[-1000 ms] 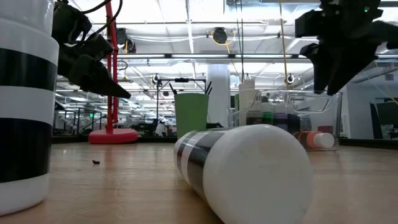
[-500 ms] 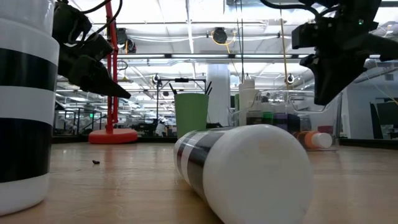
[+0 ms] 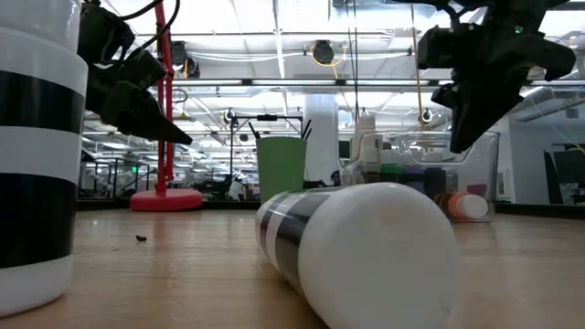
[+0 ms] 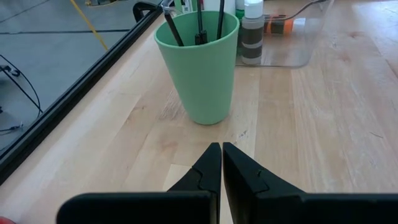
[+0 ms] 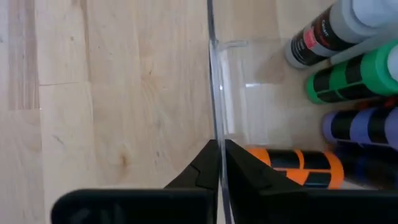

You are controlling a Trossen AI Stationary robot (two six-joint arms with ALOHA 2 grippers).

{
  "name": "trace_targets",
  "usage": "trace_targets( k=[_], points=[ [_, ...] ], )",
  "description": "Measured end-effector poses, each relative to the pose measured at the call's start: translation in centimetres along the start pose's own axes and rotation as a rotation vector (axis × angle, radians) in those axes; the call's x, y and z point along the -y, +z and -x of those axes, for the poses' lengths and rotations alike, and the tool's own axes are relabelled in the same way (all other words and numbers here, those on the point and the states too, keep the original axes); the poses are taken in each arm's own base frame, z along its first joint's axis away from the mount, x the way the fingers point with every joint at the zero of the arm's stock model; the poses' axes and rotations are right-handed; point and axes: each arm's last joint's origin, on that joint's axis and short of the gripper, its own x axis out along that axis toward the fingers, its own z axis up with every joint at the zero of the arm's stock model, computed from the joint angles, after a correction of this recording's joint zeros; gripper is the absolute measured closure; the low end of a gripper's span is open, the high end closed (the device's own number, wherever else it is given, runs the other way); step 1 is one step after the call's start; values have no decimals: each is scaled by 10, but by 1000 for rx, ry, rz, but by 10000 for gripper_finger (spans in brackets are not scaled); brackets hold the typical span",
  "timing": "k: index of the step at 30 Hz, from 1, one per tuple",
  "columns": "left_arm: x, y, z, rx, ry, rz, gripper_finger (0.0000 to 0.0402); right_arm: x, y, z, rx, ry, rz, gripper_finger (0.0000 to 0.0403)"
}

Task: Pick & Place Paint Supplies
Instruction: Adjust the transparent bin, then put the white paint bottle into the transparent bin

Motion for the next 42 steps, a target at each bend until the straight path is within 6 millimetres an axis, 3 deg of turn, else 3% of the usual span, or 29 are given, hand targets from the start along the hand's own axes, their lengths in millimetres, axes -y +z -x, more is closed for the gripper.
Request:
trace_targets(
  k=[9,17,21,24,27,29,32,37,42],
  points=[
    [0,0,0,-1,0,-2,382,-4,5,-15,-17,30,64,380],
    [0,-1,0,-5,-8,-2,382,-6,5,-4,21,122,101,321],
    [1,0,0,-4,-19,-1,382,-3,6,14,111,130,137,292],
    [1,0,0,-3,-24,-3,382,2,9,41,298,116,151,280],
    [3,0,0,2,-58,-14,382,4,8,76,668,46,129,279],
    [5,1,0,9,-69,-17,382,4,-2,85,902,54,129,283],
    [6,1,0,9,-71,-15,382,8,-25,73,1109,102,119,307],
    [6,2,0,18,-43,-10,382,10,-63,24,1179,145,141,388],
    [6,18,0,190,-80,7,382,14,-85,1,1263,148,124,386]
  ],
)
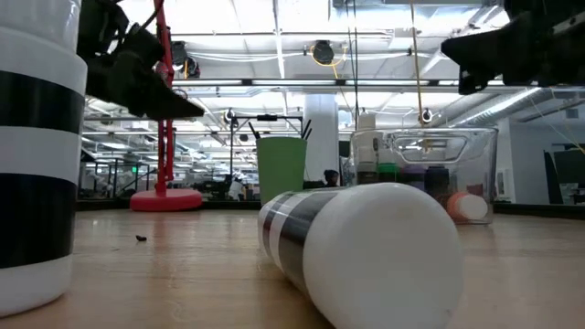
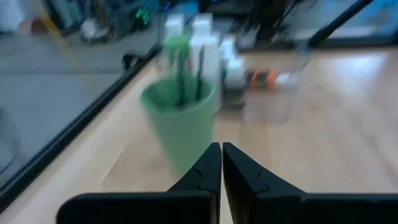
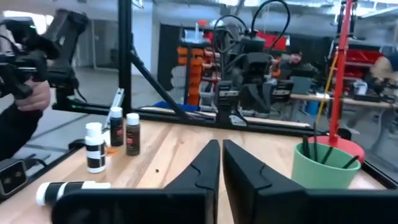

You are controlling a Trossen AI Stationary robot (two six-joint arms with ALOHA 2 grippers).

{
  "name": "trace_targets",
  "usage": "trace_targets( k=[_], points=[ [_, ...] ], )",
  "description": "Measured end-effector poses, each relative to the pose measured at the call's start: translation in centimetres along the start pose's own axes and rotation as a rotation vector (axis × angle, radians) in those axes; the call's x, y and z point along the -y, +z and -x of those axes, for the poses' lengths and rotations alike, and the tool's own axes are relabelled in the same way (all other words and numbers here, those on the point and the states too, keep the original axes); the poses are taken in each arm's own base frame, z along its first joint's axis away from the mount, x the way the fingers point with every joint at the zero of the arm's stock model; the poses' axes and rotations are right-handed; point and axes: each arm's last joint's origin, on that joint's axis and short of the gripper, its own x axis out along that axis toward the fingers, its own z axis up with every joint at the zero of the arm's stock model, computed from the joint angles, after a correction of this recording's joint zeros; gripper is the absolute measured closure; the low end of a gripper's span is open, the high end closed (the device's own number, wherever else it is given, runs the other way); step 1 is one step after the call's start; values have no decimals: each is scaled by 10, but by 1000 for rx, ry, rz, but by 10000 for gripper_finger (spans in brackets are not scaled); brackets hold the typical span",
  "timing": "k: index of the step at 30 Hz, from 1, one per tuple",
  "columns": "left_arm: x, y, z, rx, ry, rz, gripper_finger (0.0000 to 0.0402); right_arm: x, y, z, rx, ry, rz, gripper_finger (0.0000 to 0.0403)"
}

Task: Pick & Place Paint Supplies
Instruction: Put the white paint bottle into the transparent bin

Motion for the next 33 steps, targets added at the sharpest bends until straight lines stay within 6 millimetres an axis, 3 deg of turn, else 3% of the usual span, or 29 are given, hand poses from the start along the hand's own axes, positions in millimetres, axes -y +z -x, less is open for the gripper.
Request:
trace_targets(
  k=[8,15,22,25,28,30,33],
  points=[
    [9,4,-3,46,-24,-30,382,-4,-1,1,15,67,103,383],
    [23,7,-1,102,-255,-94,382,-4,-4,2,-9,43,165,388],
    [34,13,1,118,-306,158,383,-2,-3,2,-13,-19,247,396],
    [47,9,-1,74,-281,233,390,2,-9,2,-82,-159,178,402],
    [61,4,-2,30,-321,163,398,0,-9,2,-72,-92,221,401],
    [70,13,-3,48,-319,146,398,-2,-8,1,-45,-30,225,402],
    [78,25,-5,-40,-162,201,400,-2,-6,1,-22,-3,217,402]
  ],
)
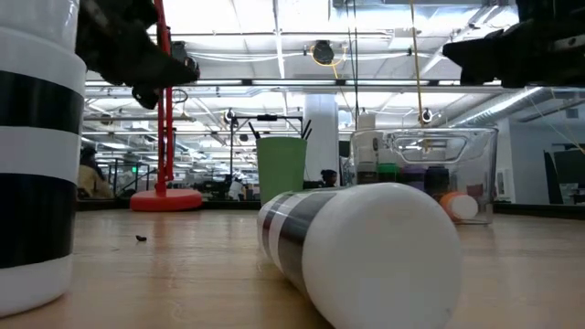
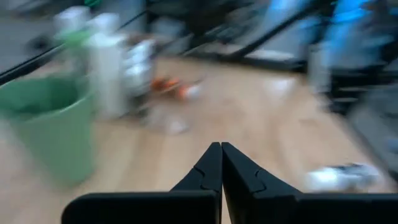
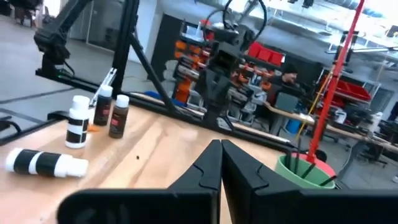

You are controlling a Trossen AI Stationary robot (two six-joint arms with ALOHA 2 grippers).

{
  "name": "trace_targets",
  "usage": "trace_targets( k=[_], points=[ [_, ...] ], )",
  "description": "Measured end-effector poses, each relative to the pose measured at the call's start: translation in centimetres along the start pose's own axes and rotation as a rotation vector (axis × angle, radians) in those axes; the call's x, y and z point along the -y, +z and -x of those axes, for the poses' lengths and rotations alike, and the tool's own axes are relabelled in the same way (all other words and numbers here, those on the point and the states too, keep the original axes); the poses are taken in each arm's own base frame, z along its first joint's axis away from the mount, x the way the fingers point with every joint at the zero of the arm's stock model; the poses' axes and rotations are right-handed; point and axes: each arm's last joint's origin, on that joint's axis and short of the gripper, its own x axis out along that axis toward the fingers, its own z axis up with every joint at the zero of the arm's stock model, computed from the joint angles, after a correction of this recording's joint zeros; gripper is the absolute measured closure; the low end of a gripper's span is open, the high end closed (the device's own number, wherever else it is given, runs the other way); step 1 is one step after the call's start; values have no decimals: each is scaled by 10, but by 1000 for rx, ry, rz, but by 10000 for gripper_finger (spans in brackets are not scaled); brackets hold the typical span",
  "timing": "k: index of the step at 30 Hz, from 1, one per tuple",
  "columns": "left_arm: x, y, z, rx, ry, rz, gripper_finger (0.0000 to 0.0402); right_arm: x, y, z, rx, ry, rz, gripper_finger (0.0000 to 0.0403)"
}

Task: Pick & Place Paint Supplies
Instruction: Put the white paint bottle into the transparent bin

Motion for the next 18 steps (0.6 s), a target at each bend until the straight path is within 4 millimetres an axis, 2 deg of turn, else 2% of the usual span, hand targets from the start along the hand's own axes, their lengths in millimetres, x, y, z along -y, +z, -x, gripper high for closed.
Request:
trace_targets(
  k=[2,8,11,13,18],
  points=[
    [13,11,-3,-79,53,-24,400,0,0,0,0,-4,14,399],
    [63,42,-4,-354,13,-72,400,0,0,0,2,0,4,401],
    [81,49,-7,-436,7,-24,399,0,1,0,5,-2,-11,400],
    [95,50,-12,-460,-67,-3,393,0,1,0,5,-2,-9,399],
    [125,53,-25,-466,-156,-44,362,0,0,0,5,-1,-52,399]
  ],
)
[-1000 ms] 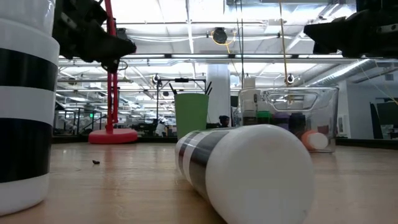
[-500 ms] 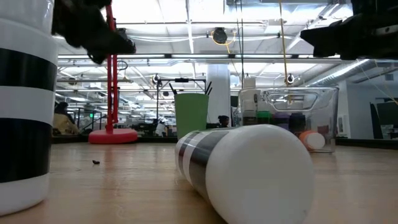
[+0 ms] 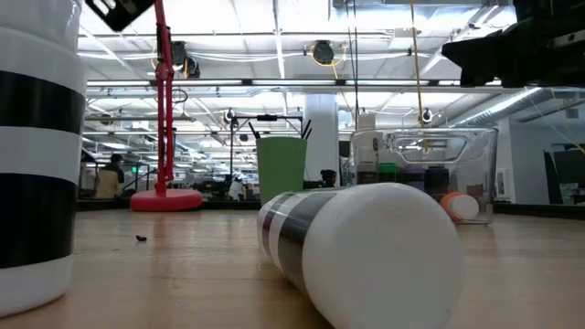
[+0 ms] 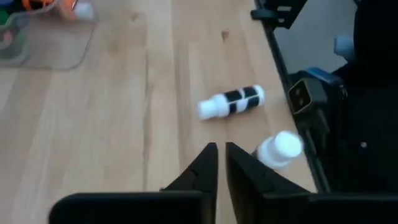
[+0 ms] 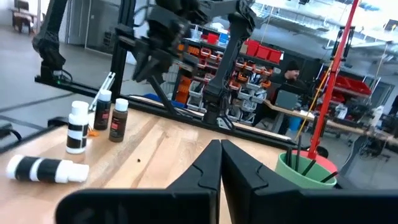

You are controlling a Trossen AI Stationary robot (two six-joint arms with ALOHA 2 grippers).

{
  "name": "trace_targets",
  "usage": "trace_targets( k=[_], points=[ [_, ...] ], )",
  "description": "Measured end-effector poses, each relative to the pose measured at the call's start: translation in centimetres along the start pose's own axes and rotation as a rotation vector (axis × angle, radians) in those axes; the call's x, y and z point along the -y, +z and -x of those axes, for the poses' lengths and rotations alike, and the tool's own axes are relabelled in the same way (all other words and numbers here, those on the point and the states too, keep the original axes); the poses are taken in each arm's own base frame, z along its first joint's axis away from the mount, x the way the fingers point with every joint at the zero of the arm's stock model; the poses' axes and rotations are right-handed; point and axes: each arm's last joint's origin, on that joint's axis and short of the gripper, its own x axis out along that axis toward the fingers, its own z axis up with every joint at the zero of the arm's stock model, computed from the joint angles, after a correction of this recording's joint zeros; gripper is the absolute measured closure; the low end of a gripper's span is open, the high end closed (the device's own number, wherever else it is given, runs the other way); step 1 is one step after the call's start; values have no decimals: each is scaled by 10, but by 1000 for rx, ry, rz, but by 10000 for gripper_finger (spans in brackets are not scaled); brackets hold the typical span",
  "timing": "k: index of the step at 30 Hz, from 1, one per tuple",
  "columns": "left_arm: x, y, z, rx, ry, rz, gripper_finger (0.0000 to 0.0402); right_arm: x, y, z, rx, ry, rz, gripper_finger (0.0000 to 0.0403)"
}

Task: Pick & Place Paint Supplies
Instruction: Put the white paint bottle into the transparent bin

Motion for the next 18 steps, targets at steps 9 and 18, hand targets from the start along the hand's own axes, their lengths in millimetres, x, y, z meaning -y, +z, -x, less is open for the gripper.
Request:
trace_targets(
  k=[9,18],
  points=[
    [39,5,-36,-84,-98,-102,240,-2,-2,0,-8,57,-53,399],
    [48,4,-65,-102,-177,-106,118,-2,-1,0,-1,53,1,399]
  ],
)
